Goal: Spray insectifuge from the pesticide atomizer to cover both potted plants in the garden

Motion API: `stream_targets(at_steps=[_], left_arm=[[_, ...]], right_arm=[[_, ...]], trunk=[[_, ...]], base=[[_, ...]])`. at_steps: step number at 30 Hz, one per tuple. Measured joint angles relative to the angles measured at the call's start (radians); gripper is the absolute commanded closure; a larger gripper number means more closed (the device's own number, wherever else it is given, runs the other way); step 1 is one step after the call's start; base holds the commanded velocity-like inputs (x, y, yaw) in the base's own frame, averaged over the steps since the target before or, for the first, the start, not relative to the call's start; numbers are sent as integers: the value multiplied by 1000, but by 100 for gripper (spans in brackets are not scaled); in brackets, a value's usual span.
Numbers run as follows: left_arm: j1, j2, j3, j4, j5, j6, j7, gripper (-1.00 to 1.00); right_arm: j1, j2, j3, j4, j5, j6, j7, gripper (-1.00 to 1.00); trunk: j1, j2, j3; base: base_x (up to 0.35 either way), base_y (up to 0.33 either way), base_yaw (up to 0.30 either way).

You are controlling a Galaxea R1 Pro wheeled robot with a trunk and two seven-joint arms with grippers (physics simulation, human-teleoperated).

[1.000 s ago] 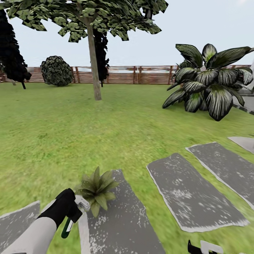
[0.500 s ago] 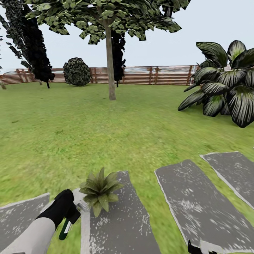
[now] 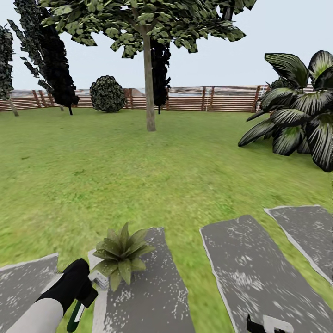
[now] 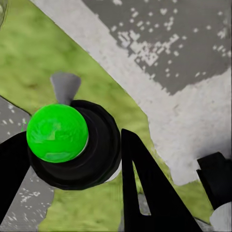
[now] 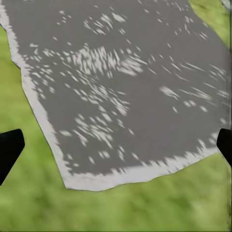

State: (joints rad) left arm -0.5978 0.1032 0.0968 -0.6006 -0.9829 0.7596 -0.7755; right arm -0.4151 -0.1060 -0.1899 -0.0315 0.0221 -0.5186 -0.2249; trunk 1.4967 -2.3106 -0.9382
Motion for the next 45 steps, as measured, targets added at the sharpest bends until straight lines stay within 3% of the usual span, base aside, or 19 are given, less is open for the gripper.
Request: stream_targets(at_steps=[6,9,10,13,15,18,22,27,31,34,37,45], left_arm=[[-1,-4,0,-7,-3,-1,0,100],[-1,16,2,-3,-7,-2,-1,100],[0,39,27,3,-10,-2,-2,100],[0,53,119,-3,-4,-1,-1,100],[0,42,144,1,1,1,-1,100],[-3,-1,146,-4,-2,4,-3,100],[-15,-15,143,-8,-8,6,-6,100],[-98,-27,141,-10,-6,145,-17,100],[-134,-25,114,-9,-7,165,-82,100],[-139,-27,20,-9,-6,166,-148,100],[-140,-27,-21,-10,-4,167,-168,100],[-141,-24,-29,-13,-3,172,-174,100]], right_arm=[[0,1,-1,0,0,0,0,-100],[0,0,-1,0,0,0,0,-100],[0,0,-1,0,0,0,0,-100],[0,1,-1,0,0,0,0,-100],[0,2,0,0,0,0,0,-100],[0,1,-1,0,0,0,0,-100],[0,1,-1,0,0,1,0,-100],[0,1,-2,0,0,0,0,-100],[0,0,-2,-1,0,0,0,-100],[0,-1,0,-1,0,-1,0,-100],[0,-8,0,0,0,-2,0,-100],[0,-14,0,0,0,-1,1,-100]], trunk=[[0,0,0],[0,0,0],[0,0,0],[0,0,0],[0,0,0],[0,0,0],[0,0,0],[0,0,0],[0,0,0],[0,0,0],[0,0,0],[0,0,0]], base=[[4,-278,163],[30,-153,273],[8,-41,276],[2,-12,257],[1,-3,110],[0,-1,29],[0,0,108],[0,0,266],[0,-4,188],[0,-141,27],[0,-242,5],[10,-270,0]])
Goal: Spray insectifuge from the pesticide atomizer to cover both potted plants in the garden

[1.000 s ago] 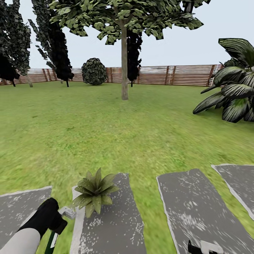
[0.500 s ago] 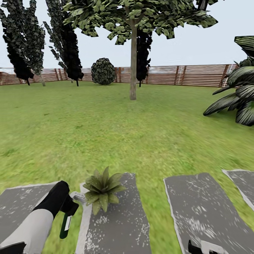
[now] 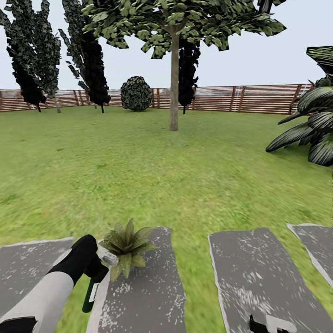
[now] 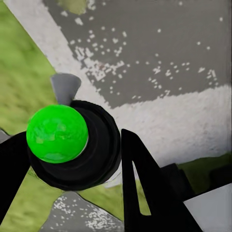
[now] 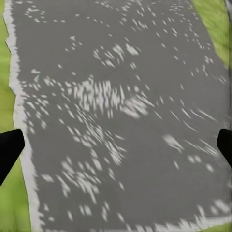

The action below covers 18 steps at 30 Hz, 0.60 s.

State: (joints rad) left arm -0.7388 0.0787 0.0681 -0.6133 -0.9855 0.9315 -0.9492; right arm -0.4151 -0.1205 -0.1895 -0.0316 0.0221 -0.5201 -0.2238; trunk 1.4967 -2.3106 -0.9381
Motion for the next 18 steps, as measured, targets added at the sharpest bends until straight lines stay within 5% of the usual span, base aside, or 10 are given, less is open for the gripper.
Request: stream_targets(at_steps=[7,18], left_arm=[[0,-1,0,0,1,6,0,100],[3,-3,7,0,2,7,1,100]], right_arm=[[0,1,0,0,0,0,-1,-100],[0,1,0,0,0,0,-1,-100]], trunk=[[0,0,0],[0,0,0]], base=[[38,-274,28],[164,-253,254]])
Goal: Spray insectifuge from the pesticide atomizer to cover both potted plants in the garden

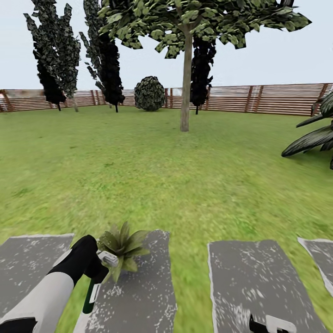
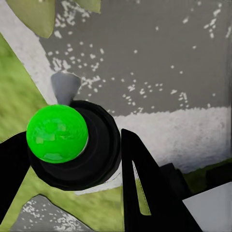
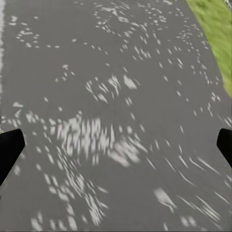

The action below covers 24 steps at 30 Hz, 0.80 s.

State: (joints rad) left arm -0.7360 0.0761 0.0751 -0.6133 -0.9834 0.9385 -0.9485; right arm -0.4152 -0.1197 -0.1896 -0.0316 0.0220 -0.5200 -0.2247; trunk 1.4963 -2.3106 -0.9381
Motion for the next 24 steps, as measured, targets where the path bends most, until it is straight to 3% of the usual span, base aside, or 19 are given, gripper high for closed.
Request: stream_targets(at_steps=[6,11,24], left_arm=[[12,-7,-2,1,0,-3,1,100],[11,-10,-2,1,0,-2,1,100],[12,-8,5,10,0,-3,1,100]], right_arm=[[0,0,0,-1,0,0,0,-100],[0,0,0,0,0,0,0,-100],[0,0,0,0,0,0,0,-100]], trunk=[[0,0,0],[0,0,0],[1,0,0]], base=[[222,-200,81],[31,-265,5],[-165,-215,242]])
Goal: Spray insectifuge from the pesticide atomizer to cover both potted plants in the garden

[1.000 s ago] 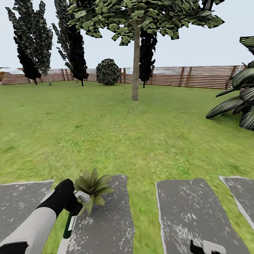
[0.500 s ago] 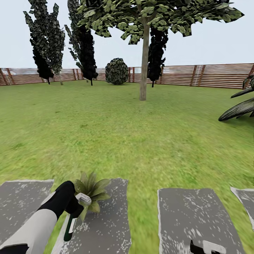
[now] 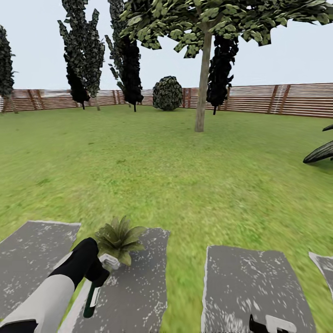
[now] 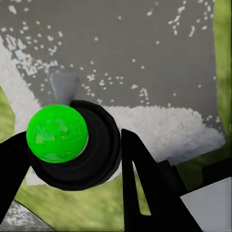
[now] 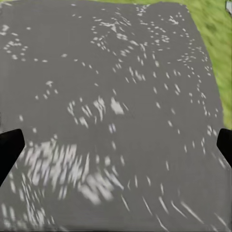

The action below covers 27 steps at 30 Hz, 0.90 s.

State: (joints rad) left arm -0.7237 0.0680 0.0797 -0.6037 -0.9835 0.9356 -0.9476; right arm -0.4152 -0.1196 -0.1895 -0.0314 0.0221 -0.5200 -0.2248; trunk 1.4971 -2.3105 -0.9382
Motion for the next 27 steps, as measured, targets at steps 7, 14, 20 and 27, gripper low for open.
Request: stream_targets(at_steps=[7,14,20,27], left_arm=[[5,0,-4,29,1,-7,0,100],[18,9,-5,57,-3,-9,6,100],[18,10,-2,49,-3,-9,9,100],[18,2,1,47,-3,-9,48,100]], right_arm=[[0,0,0,0,0,0,0,-100],[0,0,0,0,0,0,0,-100],[0,1,0,0,0,0,0,-100],[0,-2,0,0,0,0,1,-100]], trunk=[[0,0,0],[0,0,0],[0,0,0],[-1,0,0]], base=[[141,-3,36],[4,0,237],[16,-2,168],[204,-139,8]])
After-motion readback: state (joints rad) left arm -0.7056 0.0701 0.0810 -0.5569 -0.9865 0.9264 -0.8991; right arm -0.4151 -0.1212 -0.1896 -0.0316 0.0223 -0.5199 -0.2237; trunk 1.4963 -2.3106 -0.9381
